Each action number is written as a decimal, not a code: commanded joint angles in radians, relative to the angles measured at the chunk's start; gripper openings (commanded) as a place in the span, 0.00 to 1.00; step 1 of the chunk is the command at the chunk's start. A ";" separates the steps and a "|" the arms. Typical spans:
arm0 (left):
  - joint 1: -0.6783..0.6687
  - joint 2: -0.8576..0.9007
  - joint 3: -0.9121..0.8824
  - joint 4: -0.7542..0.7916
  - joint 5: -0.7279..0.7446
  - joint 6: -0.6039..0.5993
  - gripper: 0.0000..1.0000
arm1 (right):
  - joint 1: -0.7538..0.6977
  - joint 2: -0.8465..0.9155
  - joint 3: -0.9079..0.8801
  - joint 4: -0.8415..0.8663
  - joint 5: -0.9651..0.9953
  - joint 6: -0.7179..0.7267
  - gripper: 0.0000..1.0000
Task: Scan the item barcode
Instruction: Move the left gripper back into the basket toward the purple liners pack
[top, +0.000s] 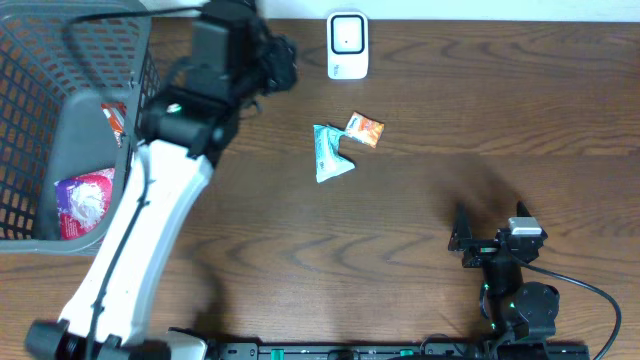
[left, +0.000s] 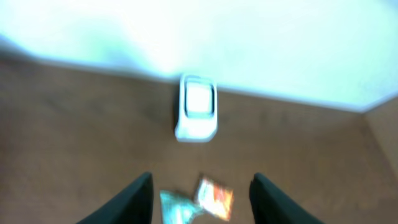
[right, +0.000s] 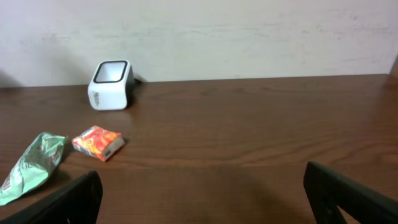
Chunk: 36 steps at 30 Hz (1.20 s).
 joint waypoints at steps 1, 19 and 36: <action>0.072 -0.065 0.021 0.045 -0.013 0.057 0.61 | -0.006 -0.005 -0.004 0.000 -0.002 -0.007 0.99; 0.581 -0.206 0.020 0.031 -0.013 0.121 0.70 | -0.006 -0.005 -0.004 -0.001 -0.002 -0.007 0.99; 0.829 -0.137 0.019 -0.138 -0.013 0.326 0.75 | -0.006 -0.005 -0.004 0.000 -0.002 -0.007 0.99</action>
